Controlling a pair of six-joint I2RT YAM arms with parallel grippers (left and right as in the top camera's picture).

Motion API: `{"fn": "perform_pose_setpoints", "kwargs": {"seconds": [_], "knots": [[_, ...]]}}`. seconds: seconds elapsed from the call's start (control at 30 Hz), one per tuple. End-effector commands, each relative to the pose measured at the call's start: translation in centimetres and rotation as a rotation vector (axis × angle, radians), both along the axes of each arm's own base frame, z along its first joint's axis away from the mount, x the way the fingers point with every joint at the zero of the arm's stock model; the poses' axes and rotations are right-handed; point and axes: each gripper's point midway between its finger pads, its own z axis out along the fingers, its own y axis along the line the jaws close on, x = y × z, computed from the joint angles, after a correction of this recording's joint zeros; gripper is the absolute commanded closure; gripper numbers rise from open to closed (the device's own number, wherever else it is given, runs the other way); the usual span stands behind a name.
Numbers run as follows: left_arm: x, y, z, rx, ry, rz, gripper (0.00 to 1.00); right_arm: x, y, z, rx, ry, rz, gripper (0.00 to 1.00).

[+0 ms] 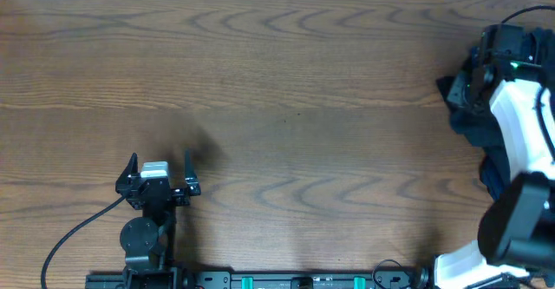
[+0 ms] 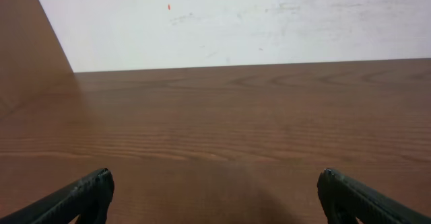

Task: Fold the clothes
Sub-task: 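Move the right gripper forward over the dark shirt's far edge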

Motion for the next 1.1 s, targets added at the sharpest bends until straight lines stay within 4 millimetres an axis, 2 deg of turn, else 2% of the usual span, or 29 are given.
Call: {"fn": "perform_pose_setpoints", "kwargs": {"seconds": [0.0, 0.07, 0.27, 0.53, 0.87, 1.07], "knots": [[-0.1, 0.4, -1.8, 0.01, 0.047, 0.023, 0.02, 0.7, -0.3, -1.6, 0.014, 0.018, -0.017, 0.62], [-0.1, 0.4, -1.8, 0.01, 0.047, 0.023, 0.02, 0.8, -0.3, -2.6, 0.018, 0.037, -0.018, 0.57], [-0.1, 0.4, -1.8, 0.01, 0.047, 0.023, 0.02, 0.6, -0.4, -5.6, 0.03, 0.104, -0.029, 0.57], [-0.1, 0.4, -1.8, 0.01, 0.047, 0.023, 0.02, 0.4, -1.4, -8.1, 0.022, 0.147, -0.057, 0.57], [-0.1, 0.4, -1.8, 0.01, 0.047, 0.023, 0.02, 0.2, -2.6, -8.2, 0.016, 0.146, -0.085, 0.57], [-0.1, 0.4, -1.8, 0.01, 0.047, 0.023, 0.02, 0.8, -2.8, -8.1, 0.015, 0.116, -0.088, 0.56]]}}
